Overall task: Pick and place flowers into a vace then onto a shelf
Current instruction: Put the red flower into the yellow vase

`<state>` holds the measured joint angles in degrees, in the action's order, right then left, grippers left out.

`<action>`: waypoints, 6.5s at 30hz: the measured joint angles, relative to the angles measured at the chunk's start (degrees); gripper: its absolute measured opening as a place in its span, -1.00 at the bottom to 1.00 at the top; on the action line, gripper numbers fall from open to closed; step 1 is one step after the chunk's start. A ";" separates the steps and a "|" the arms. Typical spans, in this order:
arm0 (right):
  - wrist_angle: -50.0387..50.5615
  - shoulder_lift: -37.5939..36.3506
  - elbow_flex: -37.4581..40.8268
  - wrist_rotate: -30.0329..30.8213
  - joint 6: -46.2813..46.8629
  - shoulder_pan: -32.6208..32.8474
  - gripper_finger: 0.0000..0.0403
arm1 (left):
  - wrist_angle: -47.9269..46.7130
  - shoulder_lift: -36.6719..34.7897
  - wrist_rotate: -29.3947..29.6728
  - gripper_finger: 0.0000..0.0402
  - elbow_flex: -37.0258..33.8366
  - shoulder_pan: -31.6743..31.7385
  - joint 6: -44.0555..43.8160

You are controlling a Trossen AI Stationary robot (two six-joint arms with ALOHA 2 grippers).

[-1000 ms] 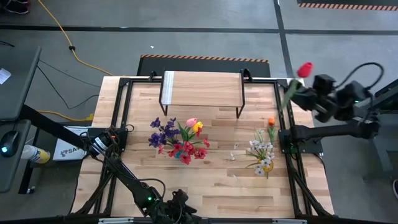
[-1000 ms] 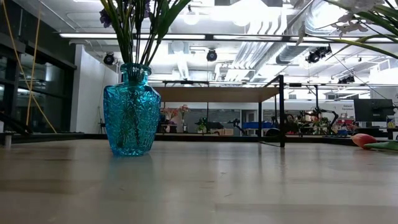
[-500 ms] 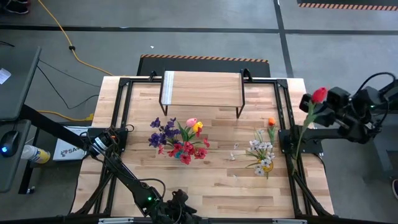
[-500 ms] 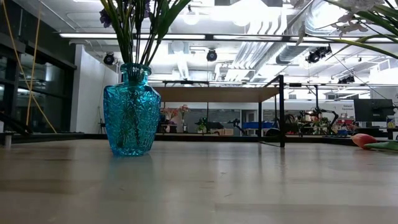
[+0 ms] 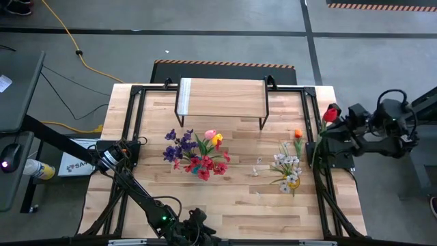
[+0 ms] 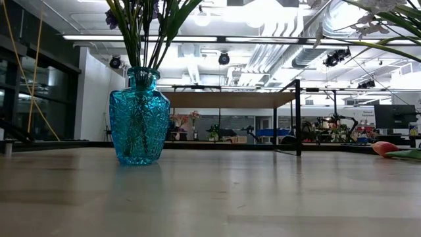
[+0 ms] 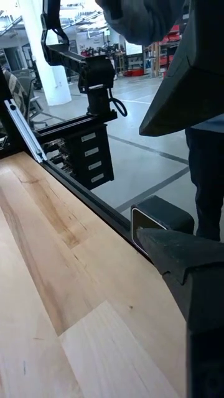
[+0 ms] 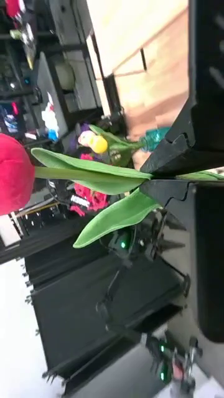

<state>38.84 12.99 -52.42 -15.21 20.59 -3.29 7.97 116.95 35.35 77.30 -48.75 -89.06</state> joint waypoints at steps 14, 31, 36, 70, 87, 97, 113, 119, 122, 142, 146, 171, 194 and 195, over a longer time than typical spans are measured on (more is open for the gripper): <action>-11.14 -0.34 9.72 2.62 -3.82 0.02 -1.00 | 0.00 0.00 -0.80 0.43 0.00 0.00 0.00; -4.33 -2.46 8.59 2.23 1.49 0.02 -1.00 | -0.68 0.00 -5.30 0.43 0.02 0.00 0.23; -5.73 -3.49 10.06 2.94 1.06 0.02 -1.00 | -0.66 0.00 -5.29 0.43 0.02 0.00 0.24; -4.64 -10.16 19.58 4.83 -1.47 0.02 -1.00 | -0.61 0.00 -5.27 0.43 0.02 0.00 0.04; -0.84 -10.16 19.58 -1.45 4.64 0.02 -1.00 | -0.61 0.00 -5.31 0.43 0.02 0.00 0.04; 0.86 -10.16 19.58 -8.18 10.39 0.02 -1.00 | -0.63 0.00 -5.35 0.43 0.02 0.00 0.24; 1.82 -10.14 19.58 -8.39 14.06 0.02 -1.00 | -0.90 0.00 -5.46 0.43 0.02 0.00 0.24; 1.85 -10.14 19.58 -7.93 13.65 0.02 -1.00 | -0.87 0.00 -5.45 0.43 0.02 0.00 0.26; 1.93 -10.14 19.58 -7.93 13.83 0.02 -1.00 | -0.87 0.00 -6.20 0.43 0.02 0.02 0.24; 3.90 -10.12 19.56 -7.30 14.06 0.02 -1.00 | -0.89 0.00 -6.64 0.43 0.02 0.00 0.25; 3.90 -10.13 19.56 -7.30 14.04 0.02 -1.00 | -0.89 0.00 -6.65 0.43 0.02 0.00 0.26; 5.73 -10.12 19.56 -13.05 16.26 0.02 -0.56 | -1.31 0.00 -6.67 0.43 0.02 0.00 0.26; 6.90 -10.12 19.54 -20.57 22.91 0.02 -0.56 | -2.05 0.00 -7.62 0.43 0.02 0.00 0.26; 6.90 -10.12 19.54 -21.26 23.26 0.02 -0.56 | -2.05 0.00 -7.63 0.43 0.02 0.00 0.26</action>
<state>45.74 2.87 -32.88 -36.47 43.85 -3.27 5.91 116.95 27.73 77.32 -48.75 -88.79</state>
